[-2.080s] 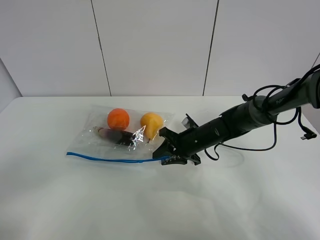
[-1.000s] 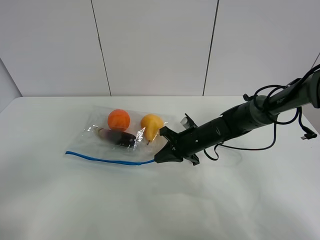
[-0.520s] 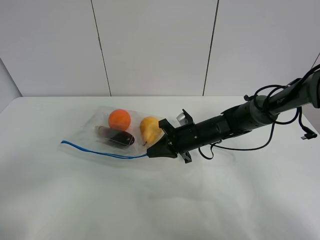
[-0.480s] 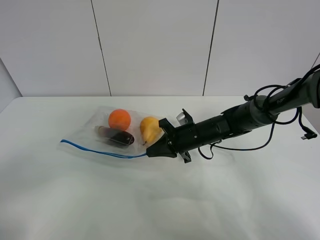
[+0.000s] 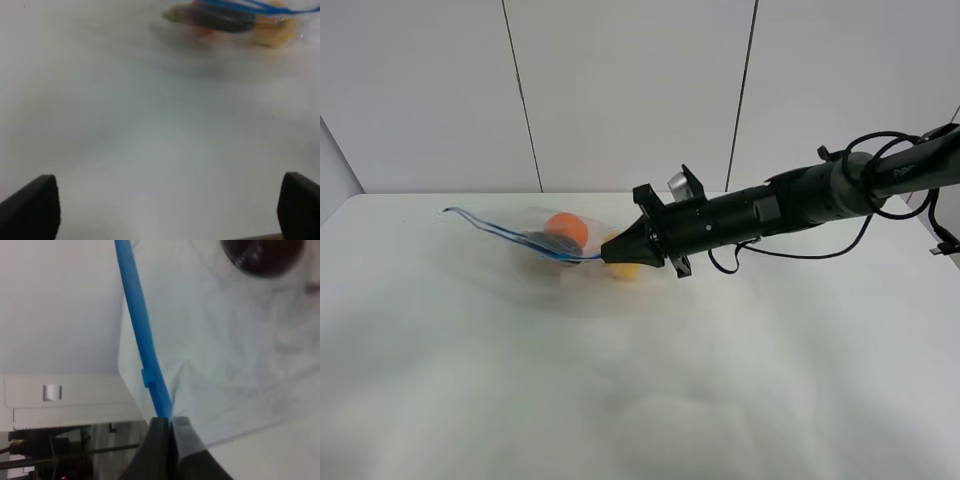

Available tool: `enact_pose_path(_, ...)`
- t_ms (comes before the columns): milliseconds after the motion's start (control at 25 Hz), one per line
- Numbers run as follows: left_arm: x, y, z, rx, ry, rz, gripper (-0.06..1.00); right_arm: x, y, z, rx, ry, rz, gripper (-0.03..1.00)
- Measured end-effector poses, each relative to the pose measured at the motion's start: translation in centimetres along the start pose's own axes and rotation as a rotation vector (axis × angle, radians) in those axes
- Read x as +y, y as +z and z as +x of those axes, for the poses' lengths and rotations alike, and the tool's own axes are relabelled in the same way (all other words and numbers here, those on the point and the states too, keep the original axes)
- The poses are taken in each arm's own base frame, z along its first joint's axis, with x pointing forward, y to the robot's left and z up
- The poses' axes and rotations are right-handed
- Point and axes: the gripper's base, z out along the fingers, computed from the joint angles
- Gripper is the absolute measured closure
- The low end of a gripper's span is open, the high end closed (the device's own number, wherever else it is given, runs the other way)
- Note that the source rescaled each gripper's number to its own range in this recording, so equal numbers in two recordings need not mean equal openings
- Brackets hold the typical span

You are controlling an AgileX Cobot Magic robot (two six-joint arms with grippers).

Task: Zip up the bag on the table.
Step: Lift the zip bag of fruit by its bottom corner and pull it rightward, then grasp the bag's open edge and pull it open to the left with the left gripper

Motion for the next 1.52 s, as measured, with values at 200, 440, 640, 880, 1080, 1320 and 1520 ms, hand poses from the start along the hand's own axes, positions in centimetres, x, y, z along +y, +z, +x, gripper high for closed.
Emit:
enact_pose_path(200, 0.0, 0.0, 0.0, 0.0, 0.0, 0.0, -0.06, 0.1, -0.1, -0.2, 0.026, -0.019, 0.033, 0.96)
enact_pose_path(440, 0.0, -0.6, -2.0, -0.015, 0.0, -0.001, -0.06, 0.0, -0.1, -0.2, 0.034, -0.009, 0.043, 0.96)
enact_pose_path(640, 0.3, 0.5, -7.1, 0.017, 0.02, 0.0, -0.06, 0.0, -0.1, -0.1, 0.035, -0.008, 0.045, 0.96)
enact_pose_path(880, 1.0, 5.1, -13.1, 0.06, 0.229, 0.001, -0.06, 0.0, -0.1, -0.1, 0.035, -0.008, 0.045, 0.96)
enact_pose_path(1080, 1.6, 10.2, -15.5, 0.078, 0.508, 0.003, -0.06, 0.0, -0.1, -0.1, 0.035, -0.008, 0.045, 0.96)
enact_pose_path(1320, 2.3, 15.1, -16.8, 0.052, 0.967, -0.014, -0.06, 0.0, -0.1, -0.1, 0.035, -0.008, 0.045, 0.96)
enact_pose_path(1520, 2.1, 18.5, -16.8, 0.054, 1.167, 0.034, -0.06, 0.0, -0.1, -0.1, 0.035, -0.008, 0.045, 0.96)
